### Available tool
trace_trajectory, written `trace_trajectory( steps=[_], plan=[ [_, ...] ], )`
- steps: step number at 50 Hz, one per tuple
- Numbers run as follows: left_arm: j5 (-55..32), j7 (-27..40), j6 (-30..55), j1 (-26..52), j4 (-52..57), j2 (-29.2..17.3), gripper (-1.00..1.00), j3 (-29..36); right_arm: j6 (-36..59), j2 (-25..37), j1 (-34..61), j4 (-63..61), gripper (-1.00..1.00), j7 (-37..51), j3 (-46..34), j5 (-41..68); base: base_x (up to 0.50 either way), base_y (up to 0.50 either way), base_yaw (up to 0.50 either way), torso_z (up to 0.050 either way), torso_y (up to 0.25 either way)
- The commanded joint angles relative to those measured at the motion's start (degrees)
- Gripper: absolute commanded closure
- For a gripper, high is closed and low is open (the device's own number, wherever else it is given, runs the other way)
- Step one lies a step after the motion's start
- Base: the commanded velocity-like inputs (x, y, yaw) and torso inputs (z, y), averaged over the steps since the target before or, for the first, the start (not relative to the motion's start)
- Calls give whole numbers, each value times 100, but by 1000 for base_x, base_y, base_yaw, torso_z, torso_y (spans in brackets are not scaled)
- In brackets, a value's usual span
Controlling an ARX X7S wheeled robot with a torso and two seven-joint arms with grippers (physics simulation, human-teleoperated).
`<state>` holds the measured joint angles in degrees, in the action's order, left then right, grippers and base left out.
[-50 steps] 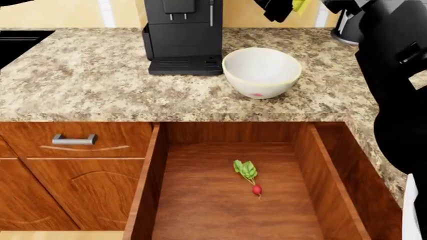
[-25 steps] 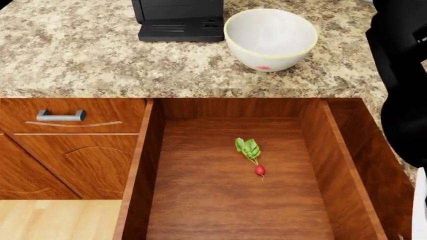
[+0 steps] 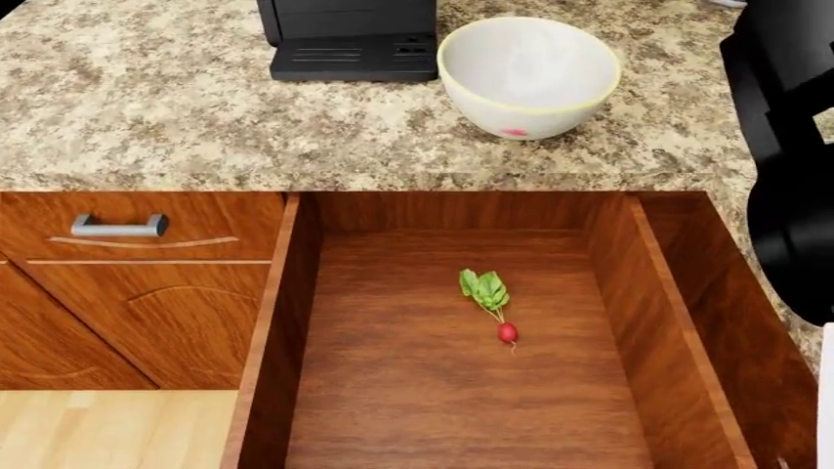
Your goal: Place the bar in the bowl and close the drawer.
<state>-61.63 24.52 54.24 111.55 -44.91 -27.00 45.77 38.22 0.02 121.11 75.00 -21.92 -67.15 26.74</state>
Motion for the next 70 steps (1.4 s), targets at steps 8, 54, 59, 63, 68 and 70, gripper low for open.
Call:
trace_trajectory(
  steps=[8,54,59,63,68,70],
  plan=[
    [81,-120,-107,-3,-162,33,-100,29,367,-1,-266,-2,100,547,1043,39,0,0,0,0,0],
    [209,-247,-241,-50,-413,28,-100,59,351,-1,-816,-2,100,930,1227,1,0,0,0,0,0],
    [247,-268,-261,-50,-443,43,-100,86,362,-1,-804,-2,100,936,1305,-63,0,0,0,0,0],
    [281,-245,-274,-55,-441,46,-100,106,370,-1,-811,-2,100,921,1332,-102,0,0,0,0,-154],
    [281,-243,-261,-53,-447,45,-100,104,368,-1,-829,-2,100,915,1326,-114,0,0,0,0,-205],
    [264,-240,-258,-53,-458,39,-100,84,371,-1,-832,-2,100,908,1363,-154,-8,0,0,0,0]
  ],
)
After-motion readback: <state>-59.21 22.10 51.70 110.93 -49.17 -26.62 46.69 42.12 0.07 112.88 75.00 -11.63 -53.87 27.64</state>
